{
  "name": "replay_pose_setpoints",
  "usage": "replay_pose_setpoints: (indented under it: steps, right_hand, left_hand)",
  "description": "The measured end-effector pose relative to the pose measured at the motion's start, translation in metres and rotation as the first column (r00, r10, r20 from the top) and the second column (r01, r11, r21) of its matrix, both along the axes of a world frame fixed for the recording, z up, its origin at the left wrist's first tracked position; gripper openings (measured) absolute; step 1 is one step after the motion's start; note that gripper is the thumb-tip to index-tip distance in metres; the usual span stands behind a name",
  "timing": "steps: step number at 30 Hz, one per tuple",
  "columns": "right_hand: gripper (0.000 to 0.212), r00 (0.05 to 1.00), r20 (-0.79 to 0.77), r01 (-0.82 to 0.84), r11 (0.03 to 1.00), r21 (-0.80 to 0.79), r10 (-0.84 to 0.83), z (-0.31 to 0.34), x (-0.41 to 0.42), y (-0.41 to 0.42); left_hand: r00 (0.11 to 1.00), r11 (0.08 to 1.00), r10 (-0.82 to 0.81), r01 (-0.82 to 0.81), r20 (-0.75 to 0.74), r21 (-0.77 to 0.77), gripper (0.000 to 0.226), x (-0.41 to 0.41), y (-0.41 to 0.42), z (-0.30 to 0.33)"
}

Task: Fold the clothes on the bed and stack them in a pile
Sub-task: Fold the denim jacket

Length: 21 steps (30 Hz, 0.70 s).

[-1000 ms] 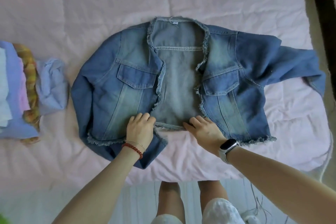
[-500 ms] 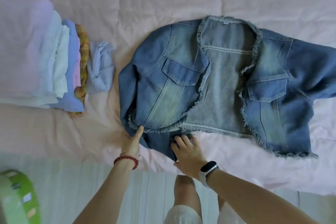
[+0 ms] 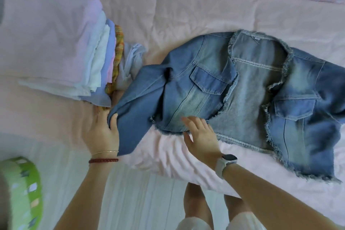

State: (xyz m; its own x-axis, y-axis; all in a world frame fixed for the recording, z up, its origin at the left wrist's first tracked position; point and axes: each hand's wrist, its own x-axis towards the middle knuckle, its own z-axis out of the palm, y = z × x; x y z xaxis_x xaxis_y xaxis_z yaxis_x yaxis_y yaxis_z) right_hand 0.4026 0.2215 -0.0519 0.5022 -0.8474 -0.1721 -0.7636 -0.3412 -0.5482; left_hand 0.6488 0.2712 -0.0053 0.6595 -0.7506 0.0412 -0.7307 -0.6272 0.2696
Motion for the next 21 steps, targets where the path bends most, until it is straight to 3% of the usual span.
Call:
replay_pose_setpoints:
  steps: [2, 4, 6, 8, 9, 10, 12, 14, 15, 17, 18, 19, 21]
  right_hand:
    - [0.06, 0.932, -0.275, -0.206, 0.969, 0.136, 0.237, -0.012, 0.007, -0.016]
    - [0.065, 0.844, -0.412, -0.27, 0.936, 0.225, 0.343, -0.027, 0.005, -0.024]
    - [0.061, 0.836, -0.429, -0.282, 0.939, 0.199, 0.342, -0.034, -0.003, -0.027]
    - [0.056, 0.952, -0.264, -0.125, 0.983, 0.134, 0.157, -0.033, -0.012, -0.028]
    - [0.053, 0.989, -0.142, 0.057, 0.992, 0.115, -0.041, -0.031, -0.016, -0.028]
    - [0.052, 0.96, -0.036, 0.28, 0.949, 0.141, -0.278, -0.028, -0.021, -0.031]
    - [0.053, 0.743, 0.063, 0.626, 0.726, 0.286, -0.666, -0.025, -0.028, -0.043]
    - [0.054, 0.616, -0.011, 0.735, 0.57, 0.367, -0.788, -0.026, -0.032, -0.062]
    - [0.051, 0.6, -0.034, 0.749, 0.546, 0.375, -0.799, -0.027, -0.033, -0.074]
    - [0.04, 0.528, -0.017, 0.774, 0.472, 0.422, -0.849, -0.028, -0.033, -0.102]
    - [0.035, 0.483, -0.01, 0.77, 0.419, 0.482, -0.875, -0.027, -0.031, -0.116]
    - [0.029, 0.461, -0.021, 0.752, 0.378, 0.54, -0.887, -0.025, -0.03, -0.129]
    - [0.016, 0.473, -0.028, 0.748, 0.384, 0.541, -0.881, -0.018, -0.028, -0.146]
  left_hand:
    - [0.996, 0.996, 0.087, -0.087, 0.018, 0.016, 0.022, 0.003, -0.003, 0.003]
    - [0.994, 0.995, 0.1, -0.101, 0.045, 0.019, 0.03, 0.001, -0.005, 0.002]
    - [0.993, 0.991, -0.114, 0.112, 0.027, 0.068, 0.045, -0.009, -0.009, -0.002]
    - [0.921, 0.933, -0.305, 0.34, -0.242, 0.12, 0.052, -0.027, -0.012, -0.016]
    - [0.855, 0.928, -0.271, 0.355, -0.443, 0.116, 0.054, -0.038, -0.013, -0.025]
    - [0.78, 0.947, -0.184, 0.304, -0.598, 0.106, 0.055, -0.048, -0.015, -0.032]
    - [0.67, 0.987, -0.004, 0.123, -0.742, 0.105, 0.058, -0.062, -0.026, -0.045]
    - [0.633, 0.991, 0.106, -0.003, -0.767, 0.134, 0.059, -0.07, -0.038, -0.058]
    - [0.665, 0.987, 0.126, -0.009, -0.737, 0.16, 0.054, -0.072, -0.045, -0.064]
    - [0.784, 0.978, 0.065, 0.072, -0.617, 0.194, 0.022, -0.078, -0.054, -0.068]
    - [0.81, 0.982, 0.008, 0.103, -0.587, 0.156, 0.019, -0.081, -0.058, -0.066]
    - [0.82, 0.988, -0.062, 0.13, -0.569, 0.079, 0.031, -0.085, -0.06, -0.064]
    - [0.811, 0.991, -0.135, 0.097, -0.569, -0.097, 0.038, -0.091, -0.062, -0.053]
